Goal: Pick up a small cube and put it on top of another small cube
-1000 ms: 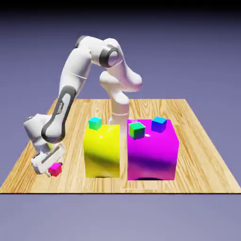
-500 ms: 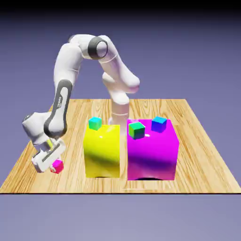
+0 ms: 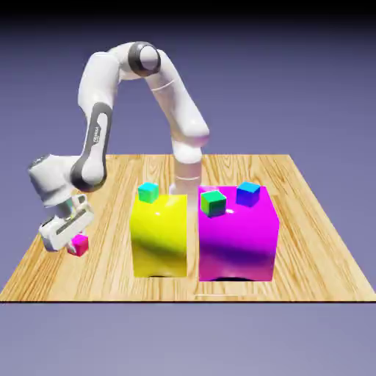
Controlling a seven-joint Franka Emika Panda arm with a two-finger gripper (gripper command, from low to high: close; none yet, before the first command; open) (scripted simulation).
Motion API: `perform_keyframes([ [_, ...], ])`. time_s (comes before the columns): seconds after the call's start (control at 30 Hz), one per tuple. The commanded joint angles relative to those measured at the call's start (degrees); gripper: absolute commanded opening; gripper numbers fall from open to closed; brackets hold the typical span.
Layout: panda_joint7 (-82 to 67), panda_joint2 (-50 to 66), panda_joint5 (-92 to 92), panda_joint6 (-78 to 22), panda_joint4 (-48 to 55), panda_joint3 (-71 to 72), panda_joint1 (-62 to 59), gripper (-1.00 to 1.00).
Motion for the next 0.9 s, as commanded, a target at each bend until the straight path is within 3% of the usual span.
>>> perform_keyframes([
  [0.0, -1.2, -0.9, 0.1, -1.1, 0.2, -0.7, 2.1, -1.00],
  [0.63, -24.7, -18.5, 3.9, -21.1, 3.8, -13.1, 41.5, -1.00],
  [0.87, -35.2, -28.5, 1.5, -36.6, 4.3, -15.8, 56.1, -1.00],
])
